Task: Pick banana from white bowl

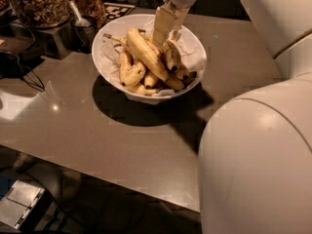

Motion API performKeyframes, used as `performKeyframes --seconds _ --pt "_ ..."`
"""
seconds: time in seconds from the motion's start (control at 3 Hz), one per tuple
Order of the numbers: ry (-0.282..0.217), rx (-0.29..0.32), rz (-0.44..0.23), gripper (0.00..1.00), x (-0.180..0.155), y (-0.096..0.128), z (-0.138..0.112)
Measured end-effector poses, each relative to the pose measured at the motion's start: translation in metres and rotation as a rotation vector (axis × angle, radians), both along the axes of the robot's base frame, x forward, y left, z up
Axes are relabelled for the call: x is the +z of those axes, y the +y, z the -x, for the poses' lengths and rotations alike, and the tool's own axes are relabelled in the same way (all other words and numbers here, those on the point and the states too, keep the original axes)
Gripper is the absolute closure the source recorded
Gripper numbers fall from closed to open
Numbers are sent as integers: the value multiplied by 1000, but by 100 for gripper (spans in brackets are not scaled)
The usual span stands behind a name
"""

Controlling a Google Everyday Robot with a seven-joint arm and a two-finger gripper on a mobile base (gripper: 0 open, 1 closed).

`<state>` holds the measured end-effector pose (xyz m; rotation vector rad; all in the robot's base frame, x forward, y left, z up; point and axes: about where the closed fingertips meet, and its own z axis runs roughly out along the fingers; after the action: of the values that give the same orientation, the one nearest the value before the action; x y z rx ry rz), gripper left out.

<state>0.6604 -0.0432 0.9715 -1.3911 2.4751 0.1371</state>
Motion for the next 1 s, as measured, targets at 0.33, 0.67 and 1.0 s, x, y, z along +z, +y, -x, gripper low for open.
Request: performKeyframes --seconds 0.33,0.67,1.0 --pt "17 -16 -13 39 -5 -4 -3" --pt "26 -42 -22 42 -8 -13 -7" --pt "40 -68 -22 43 -15 -23 -13"
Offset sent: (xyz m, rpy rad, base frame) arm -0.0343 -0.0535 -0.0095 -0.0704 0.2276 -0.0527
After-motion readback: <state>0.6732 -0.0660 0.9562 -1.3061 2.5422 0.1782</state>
